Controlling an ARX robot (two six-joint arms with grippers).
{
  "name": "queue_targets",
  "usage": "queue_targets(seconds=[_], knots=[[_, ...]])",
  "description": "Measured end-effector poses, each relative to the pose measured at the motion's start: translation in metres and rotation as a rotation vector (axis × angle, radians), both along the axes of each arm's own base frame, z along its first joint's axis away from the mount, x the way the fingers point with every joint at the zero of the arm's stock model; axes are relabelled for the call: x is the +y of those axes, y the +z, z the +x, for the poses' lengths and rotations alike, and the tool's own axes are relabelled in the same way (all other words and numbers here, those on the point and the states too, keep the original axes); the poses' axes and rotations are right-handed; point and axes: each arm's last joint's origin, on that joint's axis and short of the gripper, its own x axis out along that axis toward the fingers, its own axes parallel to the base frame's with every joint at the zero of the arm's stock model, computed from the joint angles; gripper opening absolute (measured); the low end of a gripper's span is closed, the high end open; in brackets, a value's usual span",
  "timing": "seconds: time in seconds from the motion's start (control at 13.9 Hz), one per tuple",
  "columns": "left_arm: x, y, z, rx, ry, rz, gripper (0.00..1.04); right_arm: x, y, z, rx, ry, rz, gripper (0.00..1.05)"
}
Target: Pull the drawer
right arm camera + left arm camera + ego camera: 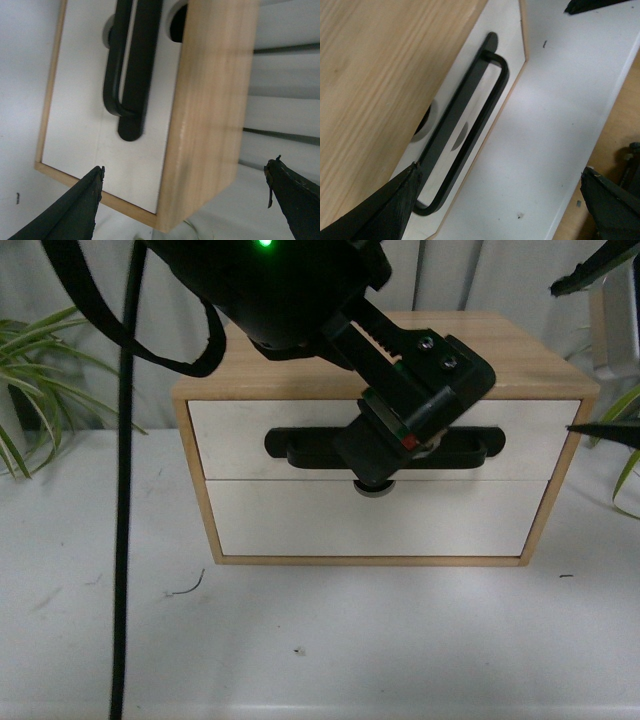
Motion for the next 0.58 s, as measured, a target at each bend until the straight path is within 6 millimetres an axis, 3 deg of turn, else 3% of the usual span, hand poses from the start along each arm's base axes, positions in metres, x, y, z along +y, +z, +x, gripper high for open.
queue_targets(seconds=[0.22,0.58], knots=[[-0.017,-0.009,0.003,-0.001,-0.067,0.036,0.98,0.007,-0.014,0.002,0.075,0.028,-0.021,0.98],[-0.018,-0.038,0.019,0.019,-0.048,0.093,0.98,0.021,-0.037,0.010,0.146,0.062,-0.040,0.98]])
